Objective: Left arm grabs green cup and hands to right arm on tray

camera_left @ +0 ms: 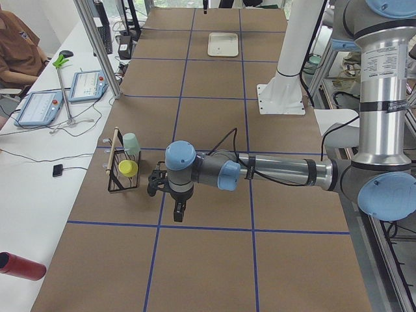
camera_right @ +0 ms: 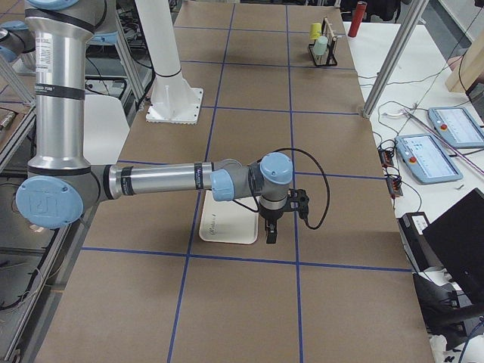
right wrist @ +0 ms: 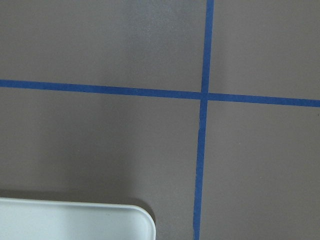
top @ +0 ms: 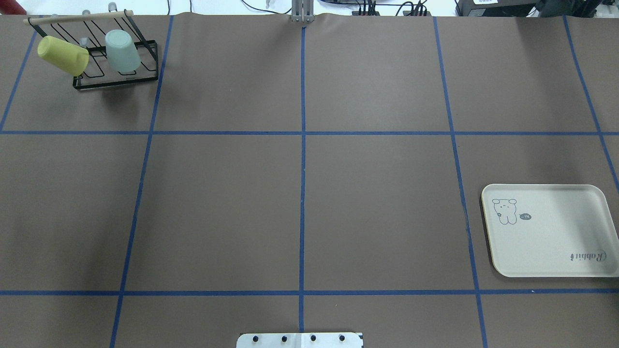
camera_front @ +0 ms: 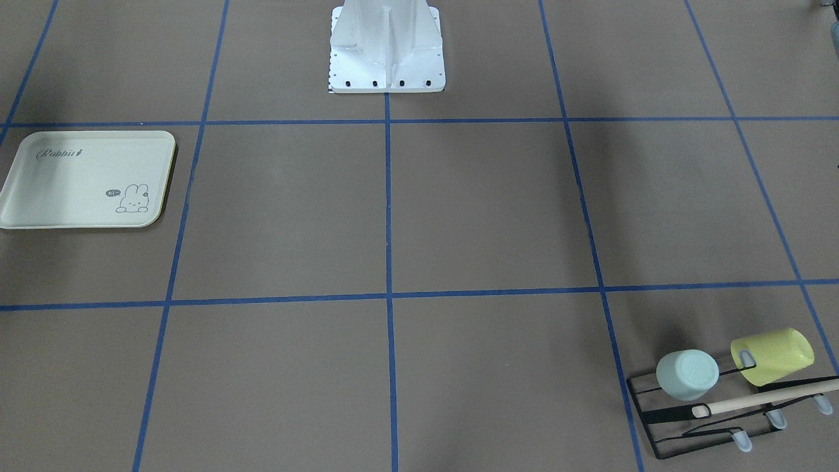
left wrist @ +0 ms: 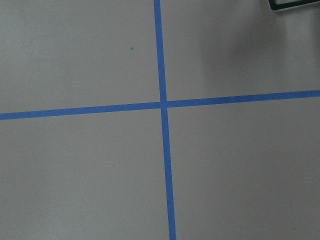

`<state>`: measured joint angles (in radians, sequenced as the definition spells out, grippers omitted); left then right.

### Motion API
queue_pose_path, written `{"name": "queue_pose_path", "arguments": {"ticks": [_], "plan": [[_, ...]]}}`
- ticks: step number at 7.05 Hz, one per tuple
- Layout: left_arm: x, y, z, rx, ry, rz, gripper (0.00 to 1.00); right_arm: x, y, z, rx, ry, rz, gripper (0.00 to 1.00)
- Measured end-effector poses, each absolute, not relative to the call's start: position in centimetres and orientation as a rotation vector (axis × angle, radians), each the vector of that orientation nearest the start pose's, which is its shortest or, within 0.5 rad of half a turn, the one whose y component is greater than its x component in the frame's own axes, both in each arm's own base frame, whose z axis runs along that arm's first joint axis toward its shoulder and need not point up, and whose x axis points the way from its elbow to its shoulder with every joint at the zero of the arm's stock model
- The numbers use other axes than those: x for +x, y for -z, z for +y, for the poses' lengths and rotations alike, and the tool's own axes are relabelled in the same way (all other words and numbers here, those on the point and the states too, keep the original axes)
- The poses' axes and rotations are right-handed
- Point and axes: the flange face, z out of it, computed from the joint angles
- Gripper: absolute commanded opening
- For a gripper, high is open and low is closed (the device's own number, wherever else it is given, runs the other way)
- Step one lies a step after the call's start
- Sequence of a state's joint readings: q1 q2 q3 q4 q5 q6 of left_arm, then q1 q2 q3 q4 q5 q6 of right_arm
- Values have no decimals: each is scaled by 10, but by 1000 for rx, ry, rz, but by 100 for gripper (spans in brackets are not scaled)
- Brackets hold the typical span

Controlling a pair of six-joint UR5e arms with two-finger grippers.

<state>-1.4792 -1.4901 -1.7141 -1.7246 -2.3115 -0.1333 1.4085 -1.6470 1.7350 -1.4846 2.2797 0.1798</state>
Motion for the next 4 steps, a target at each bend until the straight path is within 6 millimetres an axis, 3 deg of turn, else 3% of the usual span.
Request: {"name": "queue_pose_path", "arguments": {"ticks": [4], "plan": [[-11, -602, -475, 161, -78, 808, 100, -24, -619, -480, 102, 94, -740, 100]]}}
